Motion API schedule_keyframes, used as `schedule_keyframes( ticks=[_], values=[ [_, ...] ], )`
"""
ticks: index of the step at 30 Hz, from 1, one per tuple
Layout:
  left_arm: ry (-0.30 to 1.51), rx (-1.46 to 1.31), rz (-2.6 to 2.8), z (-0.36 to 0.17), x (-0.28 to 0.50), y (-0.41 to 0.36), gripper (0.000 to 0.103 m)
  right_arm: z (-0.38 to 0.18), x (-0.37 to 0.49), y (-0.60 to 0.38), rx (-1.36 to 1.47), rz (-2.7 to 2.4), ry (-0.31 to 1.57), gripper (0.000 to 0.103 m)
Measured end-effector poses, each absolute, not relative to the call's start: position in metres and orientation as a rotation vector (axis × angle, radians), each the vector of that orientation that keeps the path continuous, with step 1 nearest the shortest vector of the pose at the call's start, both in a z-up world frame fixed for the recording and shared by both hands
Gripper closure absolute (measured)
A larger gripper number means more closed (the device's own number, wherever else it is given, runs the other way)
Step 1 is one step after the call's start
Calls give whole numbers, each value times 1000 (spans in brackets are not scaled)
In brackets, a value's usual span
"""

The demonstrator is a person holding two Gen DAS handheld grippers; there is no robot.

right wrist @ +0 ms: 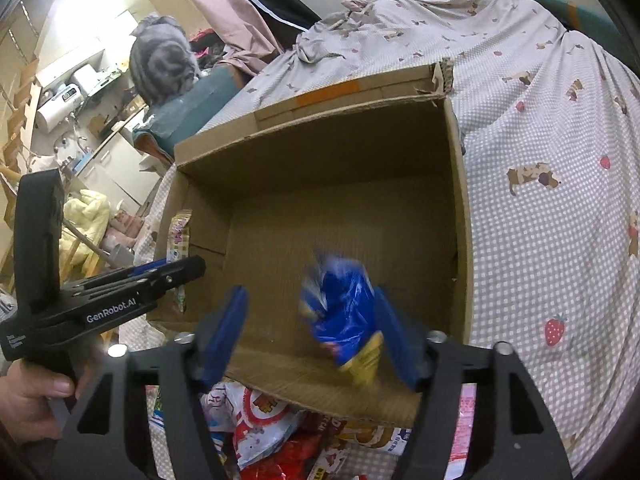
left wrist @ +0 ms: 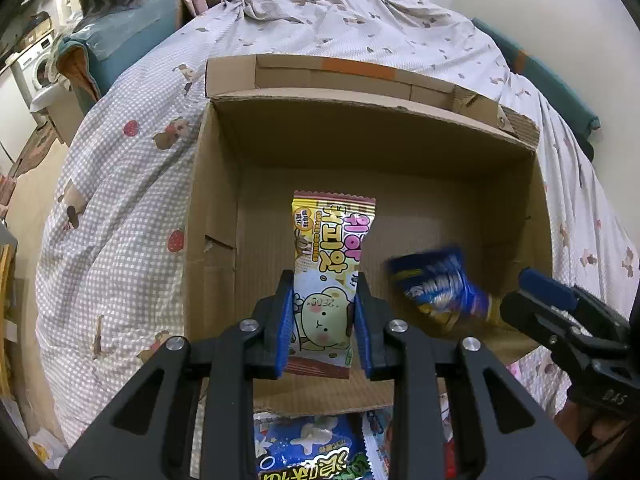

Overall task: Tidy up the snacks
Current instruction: 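Carry both snacks into the cardboard box and open both grippers, then withdraw both grippers from the box back toward the snack pile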

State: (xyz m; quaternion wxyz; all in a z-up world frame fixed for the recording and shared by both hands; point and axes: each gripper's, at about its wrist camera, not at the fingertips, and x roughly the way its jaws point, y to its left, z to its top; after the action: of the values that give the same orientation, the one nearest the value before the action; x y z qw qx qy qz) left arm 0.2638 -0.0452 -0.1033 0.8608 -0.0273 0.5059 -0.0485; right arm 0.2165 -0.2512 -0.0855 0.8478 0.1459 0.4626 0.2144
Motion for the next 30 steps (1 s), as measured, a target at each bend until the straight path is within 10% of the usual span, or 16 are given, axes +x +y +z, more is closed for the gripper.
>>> schedule_keyframes(
  ticks=[5,13,30],
  values=[
    [1059,-43,-98,-101,261,-46,77,-82,216,-252,303,459,968,30],
    [1027,-35,-85,-93,254,-45,29,-79,214,-253,298,450,959,26],
    [954,-93,-57,-68,228,-28,28,-58,186,-269,330,417,928,6]
  ],
)
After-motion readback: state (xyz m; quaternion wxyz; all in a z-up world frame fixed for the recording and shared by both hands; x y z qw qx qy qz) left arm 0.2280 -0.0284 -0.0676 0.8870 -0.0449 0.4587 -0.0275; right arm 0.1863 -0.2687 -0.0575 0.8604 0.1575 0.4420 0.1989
